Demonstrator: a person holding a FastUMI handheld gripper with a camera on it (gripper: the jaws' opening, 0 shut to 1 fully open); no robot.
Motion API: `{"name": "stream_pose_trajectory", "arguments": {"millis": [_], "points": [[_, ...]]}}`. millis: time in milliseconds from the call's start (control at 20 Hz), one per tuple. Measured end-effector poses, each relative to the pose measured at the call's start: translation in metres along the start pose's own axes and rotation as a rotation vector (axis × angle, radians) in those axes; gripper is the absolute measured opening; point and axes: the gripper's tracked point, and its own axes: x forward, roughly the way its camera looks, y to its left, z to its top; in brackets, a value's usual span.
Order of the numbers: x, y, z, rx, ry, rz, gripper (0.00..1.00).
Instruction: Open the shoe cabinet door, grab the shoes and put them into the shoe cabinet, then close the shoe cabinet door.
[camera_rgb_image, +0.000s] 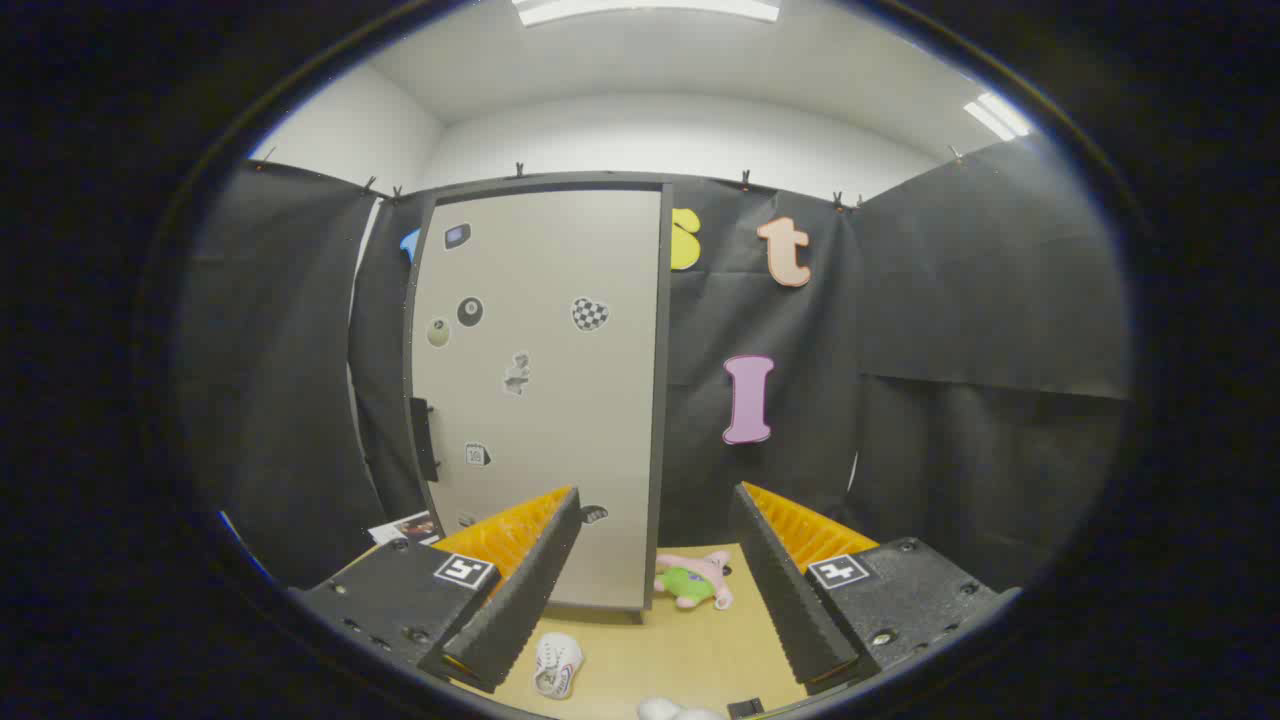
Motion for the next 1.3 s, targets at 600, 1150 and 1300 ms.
{"name": "stream_pose_trajectory", "arguments": {"millis": [600, 1150, 1300], "points": [[-0.004, -0.003, 0.004, -0.004, -0.01, -0.033, 0.99], [0.012, 0.035, 0.001, -0.022, -0.008, -0.015, 0.99], [0.035, 0.069, -0.004, -0.032, -0.014, 0.007, 0.99]]}}
